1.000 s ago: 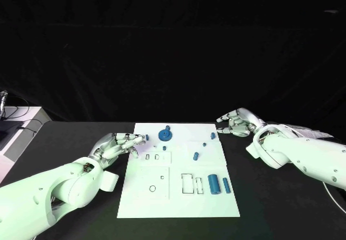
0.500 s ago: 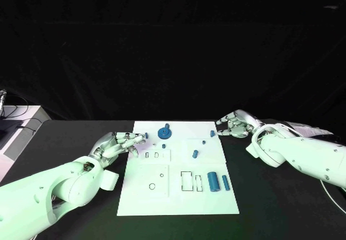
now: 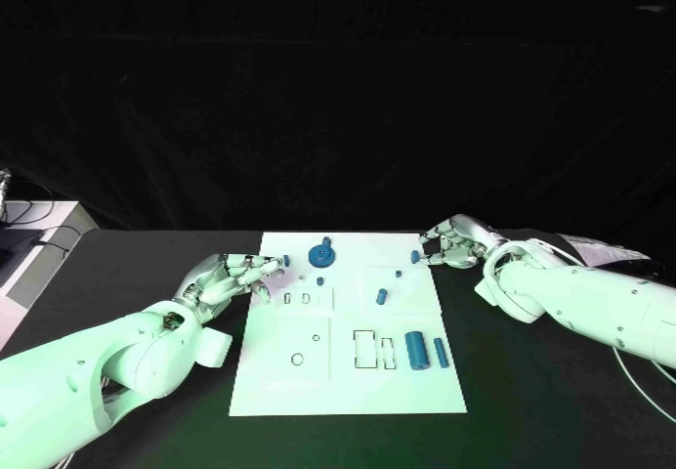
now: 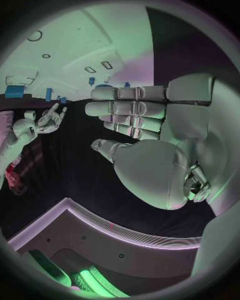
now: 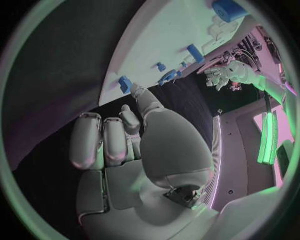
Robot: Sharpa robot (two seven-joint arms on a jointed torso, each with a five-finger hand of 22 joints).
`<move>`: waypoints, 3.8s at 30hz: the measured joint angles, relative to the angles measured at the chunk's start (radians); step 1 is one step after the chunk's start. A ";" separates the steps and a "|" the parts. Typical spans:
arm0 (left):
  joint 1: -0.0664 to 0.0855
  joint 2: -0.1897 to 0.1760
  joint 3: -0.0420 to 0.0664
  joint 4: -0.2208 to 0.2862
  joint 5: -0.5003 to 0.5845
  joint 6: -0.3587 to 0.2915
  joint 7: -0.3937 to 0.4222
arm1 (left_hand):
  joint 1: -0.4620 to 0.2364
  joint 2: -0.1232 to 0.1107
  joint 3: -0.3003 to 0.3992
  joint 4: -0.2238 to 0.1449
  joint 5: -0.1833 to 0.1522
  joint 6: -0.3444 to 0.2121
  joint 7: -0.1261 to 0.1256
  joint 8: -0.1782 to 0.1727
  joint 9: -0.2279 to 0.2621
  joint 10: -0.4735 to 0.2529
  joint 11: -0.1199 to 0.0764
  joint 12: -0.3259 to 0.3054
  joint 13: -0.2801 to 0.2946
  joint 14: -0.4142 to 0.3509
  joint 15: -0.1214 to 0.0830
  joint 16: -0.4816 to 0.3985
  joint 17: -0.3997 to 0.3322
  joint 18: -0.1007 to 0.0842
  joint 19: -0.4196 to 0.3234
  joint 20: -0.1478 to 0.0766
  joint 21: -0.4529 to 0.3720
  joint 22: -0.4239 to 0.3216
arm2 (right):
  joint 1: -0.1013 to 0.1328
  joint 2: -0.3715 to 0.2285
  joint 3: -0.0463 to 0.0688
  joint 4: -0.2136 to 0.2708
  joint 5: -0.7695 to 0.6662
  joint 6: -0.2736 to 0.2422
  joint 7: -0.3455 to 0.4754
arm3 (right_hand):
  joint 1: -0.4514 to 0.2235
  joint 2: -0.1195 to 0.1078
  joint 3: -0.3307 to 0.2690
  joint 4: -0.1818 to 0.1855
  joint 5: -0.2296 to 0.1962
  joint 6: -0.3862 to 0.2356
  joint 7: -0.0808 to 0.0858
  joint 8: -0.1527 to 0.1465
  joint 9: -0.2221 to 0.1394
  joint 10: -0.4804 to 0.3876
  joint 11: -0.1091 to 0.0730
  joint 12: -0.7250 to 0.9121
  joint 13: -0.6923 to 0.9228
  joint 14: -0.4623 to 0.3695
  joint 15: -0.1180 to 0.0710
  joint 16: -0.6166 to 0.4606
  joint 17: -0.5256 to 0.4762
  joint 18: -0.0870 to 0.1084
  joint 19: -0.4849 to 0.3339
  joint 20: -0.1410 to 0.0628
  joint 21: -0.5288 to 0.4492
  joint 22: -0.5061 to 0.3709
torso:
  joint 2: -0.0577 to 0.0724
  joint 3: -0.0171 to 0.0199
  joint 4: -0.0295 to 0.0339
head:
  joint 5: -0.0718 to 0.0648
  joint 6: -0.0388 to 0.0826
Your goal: Assemble the parts on the task board
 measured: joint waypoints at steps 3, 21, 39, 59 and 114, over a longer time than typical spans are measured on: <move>0.000 0.000 0.000 0.000 0.000 0.000 0.000 | 0.000 0.000 0.000 0.000 0.000 0.000 0.000 0.000 0.000 0.000 0.000 0.000 0.000 0.000 0.000 0.000 0.000 0.000 0.000 0.000 0.000 0.000 | -0.004 0.009 0.000 -0.011 -0.004 0.002 -0.005 | 0.000 0.000 -0.004 0.004 0.000 0.000 0.000 0.000 0.000 -0.001 0.000 0.000 0.000 0.000 0.000 0.000 0.003 0.000 0.000 0.000 0.000 0.000 | -0.001 -0.0005 0.0003 | 0.000 -0.002; 0.000 0.000 0.002 0.000 0.000 0.000 0.000 | 0.000 0.000 0.000 0.000 0.000 0.000 0.000 0.000 0.000 0.000 0.000 0.000 0.000 0.000 0.000 0.000 -0.001 0.000 0.000 0.000 0.000 0.000 | -0.013 0.051 -0.001 -0.059 -0.020 0.022 -0.029 | 0.005 0.005 -0.004 0.005 0.000 0.006 -0.008 0.000 0.000 -0.004 -0.003 0.006 0.003 0.000 0.000 0.000 0.008 0.000 0.000 0.000 0.000 0.000 | -0.002 -0.0009 0.0005 | 0.001 -0.008; 0.000 -0.004 0.003 -0.001 0.000 0.000 0.000 | 0.000 0.000 0.000 0.000 0.000 0.000 0.000 0.000 0.000 0.000 0.000 0.000 0.000 0.000 0.000 0.000 -0.001 0.000 0.000 0.000 0.000 0.000 | -0.014 0.078 -0.001 -0.083 -0.021 0.033 -0.040 | -0.008 0.019 0.004 0.013 0.000 0.029 -0.013 0.000 0.000 0.006 -0.012 0.012 0.010 0.000 0.000 0.000 0.011 0.000 0.000 0.000 0.005 0.000 | -0.002 -0.0006 0.0000 | 0.005 -0.010; 0.000 -0.004 0.003 -0.002 0.000 0.000 -0.001 | 0.000 0.000 0.003 -0.003 0.000 0.000 0.000 0.000 0.000 0.000 0.000 0.000 0.000 0.000 0.000 0.000 -0.001 0.000 -0.007 0.000 0.009 -0.009 | -0.013 0.083 -0.001 -0.088 -0.018 0.036 -0.044 | -0.019 0.064 0.024 0.010 0.008 0.123 -0.057 0.001 0.003 0.031 -0.027 0.024 0.028 0.000 -0.015 0.000 0.013 0.000 -0.002 -0.013 0.009 0.000 | -0.001 0.0006 -0.0012 | 0.008 -0.010; -0.001 0.004 0.003 -0.009 0.000 0.000 -0.006 | -0.004 0.004 0.000 -0.006 0.000 0.000 0.000 0.000 0.000 -0.004 0.004 0.000 0.000 0.000 0.000 0.000 -0.001 0.000 -0.007 0.000 0.012 -0.015 | -0.034 0.240 -0.011 0.320 -0.223 -0.106 -0.491 | -0.028 0.072 0.104 -0.035 -0.022 0.134 -0.065 0.001 0.005 0.041 -0.034 0.013 0.046 0.007 -0.022 -0.013 0.011 0.000 -0.002 -0.020 0.003 0.001 | -0.010 -0.0064 -0.0031 | 0.043 -0.030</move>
